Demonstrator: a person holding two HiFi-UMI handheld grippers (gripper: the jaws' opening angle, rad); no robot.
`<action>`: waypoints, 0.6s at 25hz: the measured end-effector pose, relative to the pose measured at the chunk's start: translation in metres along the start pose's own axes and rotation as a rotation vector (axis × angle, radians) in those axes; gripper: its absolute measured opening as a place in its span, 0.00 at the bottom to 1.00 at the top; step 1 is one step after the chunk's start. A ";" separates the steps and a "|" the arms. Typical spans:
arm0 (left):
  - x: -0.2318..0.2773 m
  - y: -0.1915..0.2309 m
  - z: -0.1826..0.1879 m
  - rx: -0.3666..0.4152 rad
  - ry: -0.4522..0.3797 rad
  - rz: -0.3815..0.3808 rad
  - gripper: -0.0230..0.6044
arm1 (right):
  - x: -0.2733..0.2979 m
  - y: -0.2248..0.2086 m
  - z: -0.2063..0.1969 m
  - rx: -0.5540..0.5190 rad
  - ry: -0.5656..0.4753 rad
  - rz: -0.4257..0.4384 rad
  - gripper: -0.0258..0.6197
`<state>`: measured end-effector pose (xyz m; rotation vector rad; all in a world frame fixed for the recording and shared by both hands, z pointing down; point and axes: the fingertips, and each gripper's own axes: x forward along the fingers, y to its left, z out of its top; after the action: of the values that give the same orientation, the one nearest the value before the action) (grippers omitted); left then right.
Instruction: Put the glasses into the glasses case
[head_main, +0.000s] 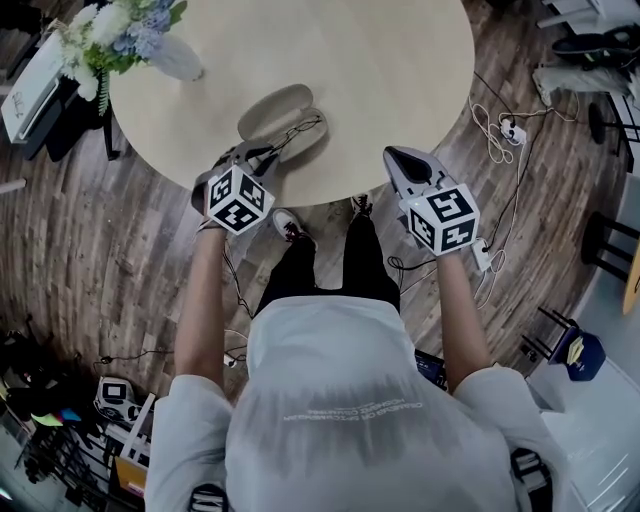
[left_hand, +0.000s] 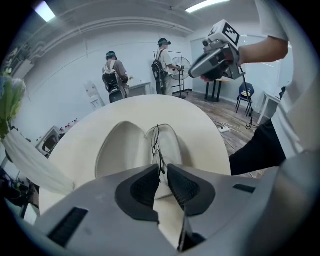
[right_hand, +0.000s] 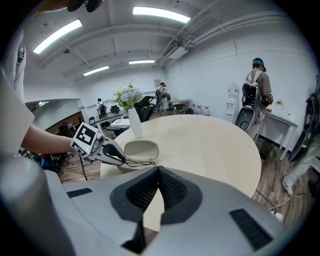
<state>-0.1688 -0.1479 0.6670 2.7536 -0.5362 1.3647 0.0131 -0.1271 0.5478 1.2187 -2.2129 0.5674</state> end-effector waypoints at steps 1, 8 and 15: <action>-0.001 0.004 0.001 -0.016 -0.011 0.004 0.13 | 0.001 0.000 0.000 0.001 0.002 0.000 0.04; -0.006 0.012 0.007 0.128 -0.002 0.021 0.11 | 0.004 0.003 -0.002 0.003 0.007 0.008 0.04; -0.012 -0.005 0.014 0.216 -0.024 -0.118 0.12 | 0.008 0.003 0.001 -0.005 0.009 0.028 0.04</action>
<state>-0.1629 -0.1422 0.6500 2.9172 -0.2342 1.4430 0.0063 -0.1313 0.5522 1.1816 -2.2258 0.5777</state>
